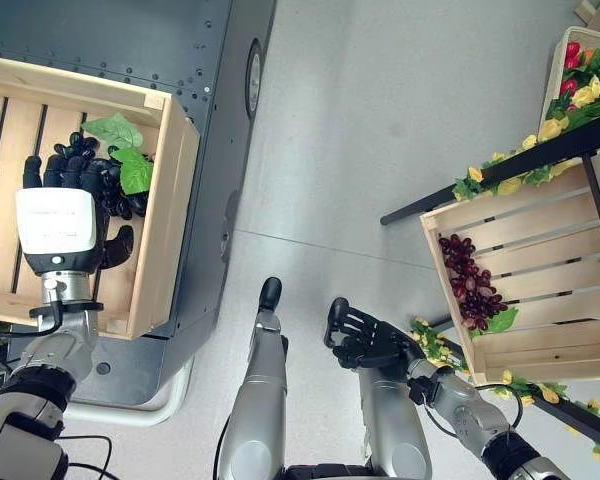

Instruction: Pick up the fruits from the basket on one side to the basket on the other side

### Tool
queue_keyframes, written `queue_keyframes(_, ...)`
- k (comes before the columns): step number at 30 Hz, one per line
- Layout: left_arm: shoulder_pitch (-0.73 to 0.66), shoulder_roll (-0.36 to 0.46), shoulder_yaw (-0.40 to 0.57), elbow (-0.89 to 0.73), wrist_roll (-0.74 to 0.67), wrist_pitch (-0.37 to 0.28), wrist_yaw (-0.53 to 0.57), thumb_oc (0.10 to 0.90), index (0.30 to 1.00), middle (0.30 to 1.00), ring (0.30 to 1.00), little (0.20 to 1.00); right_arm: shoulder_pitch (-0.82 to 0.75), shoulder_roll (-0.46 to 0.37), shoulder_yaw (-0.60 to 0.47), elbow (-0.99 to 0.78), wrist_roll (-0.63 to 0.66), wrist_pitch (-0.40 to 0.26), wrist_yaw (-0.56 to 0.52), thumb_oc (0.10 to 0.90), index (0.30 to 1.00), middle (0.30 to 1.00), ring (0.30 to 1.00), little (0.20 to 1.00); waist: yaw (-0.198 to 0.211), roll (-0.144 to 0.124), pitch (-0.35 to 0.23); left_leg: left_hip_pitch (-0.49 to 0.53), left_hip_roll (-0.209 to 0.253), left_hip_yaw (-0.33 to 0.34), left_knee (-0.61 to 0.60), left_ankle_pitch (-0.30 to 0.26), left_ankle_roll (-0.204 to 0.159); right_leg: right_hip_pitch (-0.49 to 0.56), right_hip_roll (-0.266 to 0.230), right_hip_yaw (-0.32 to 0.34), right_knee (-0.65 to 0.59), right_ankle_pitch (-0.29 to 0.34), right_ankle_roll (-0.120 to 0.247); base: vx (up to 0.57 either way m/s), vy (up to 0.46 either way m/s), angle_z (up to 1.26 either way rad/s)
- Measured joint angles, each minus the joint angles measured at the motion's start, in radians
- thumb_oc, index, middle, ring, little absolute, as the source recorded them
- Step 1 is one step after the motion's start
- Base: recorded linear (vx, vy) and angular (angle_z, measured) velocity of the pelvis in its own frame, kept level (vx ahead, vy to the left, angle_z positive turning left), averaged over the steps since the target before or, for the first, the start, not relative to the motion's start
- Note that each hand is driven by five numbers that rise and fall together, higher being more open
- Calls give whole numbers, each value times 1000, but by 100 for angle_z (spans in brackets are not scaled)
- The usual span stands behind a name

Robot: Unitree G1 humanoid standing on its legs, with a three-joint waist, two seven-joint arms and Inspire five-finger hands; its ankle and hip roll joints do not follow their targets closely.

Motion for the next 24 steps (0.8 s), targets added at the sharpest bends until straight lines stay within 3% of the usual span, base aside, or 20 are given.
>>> queue_keyframes(16,-96,8,-36,67,-41,2,-63,800,900,900,900,900,-3,2,3,0,1,4,1,800,900,900,900,900,-1,-3,-2,-13,9,-5,27,-12,-6,3,12,-7,-8,2,3,-1,0,-1)
queue_keyframes(24,-126,48,-54,66,-42,3,-236,800,900,900,900,900,-2,4,6,-4,11,12,1,800,900,900,900,900,-3,-13,-1,-17,11,-7,30,-15,-3,15,12,-19,-29,5,6,2,22,2)
